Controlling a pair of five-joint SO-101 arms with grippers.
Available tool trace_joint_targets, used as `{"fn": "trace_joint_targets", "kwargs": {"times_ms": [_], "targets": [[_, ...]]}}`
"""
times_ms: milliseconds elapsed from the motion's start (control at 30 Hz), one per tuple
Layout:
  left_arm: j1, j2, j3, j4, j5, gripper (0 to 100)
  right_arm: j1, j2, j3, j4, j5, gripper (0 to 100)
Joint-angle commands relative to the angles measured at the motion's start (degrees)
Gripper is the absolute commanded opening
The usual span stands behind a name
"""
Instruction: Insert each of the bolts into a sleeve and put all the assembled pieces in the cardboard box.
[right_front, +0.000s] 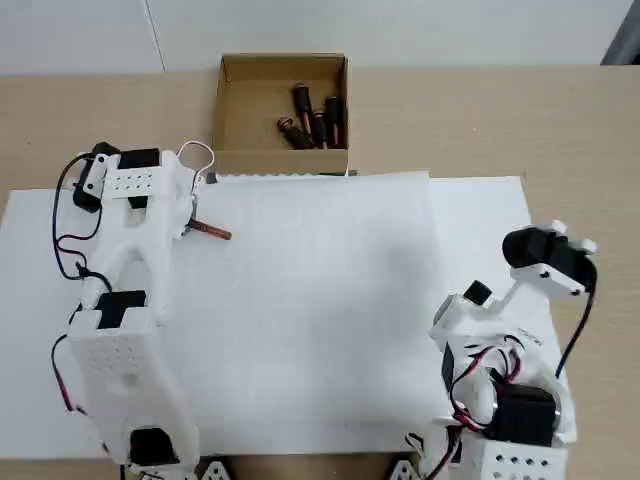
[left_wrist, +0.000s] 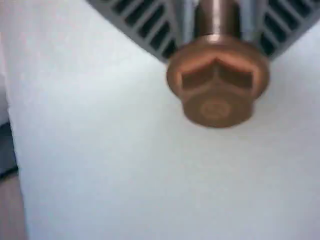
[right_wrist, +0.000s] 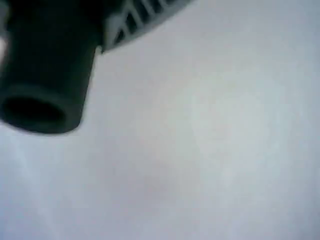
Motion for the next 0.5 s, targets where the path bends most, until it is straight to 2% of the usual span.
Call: {"fn": "trace_joint_targets", "kwargs": {"times_ms": [0, 233, 367, 467], "targets": [[-1.1, 0.1, -1.2, 0.2, 0.1, 1, 0.1, -0.4, -0.2, -1.0, -0.4, 0.2], [-0.7, -0.6, -1.4, 0.9, -0.6, 1, 0.1, -0.4, -0.4, -1.3, -0.4, 0.2], [-0.4, -4.7, -5.8, 6.5, -4.0, 1, 0.0, -0.4, -2.9, -0.9, -0.3, 0.2], [1.1, -7.9, -9.5, 9.2, -9.5, 1, 0.0, -0.4, -5.4, -0.9, 0.0, 0.2]]}}
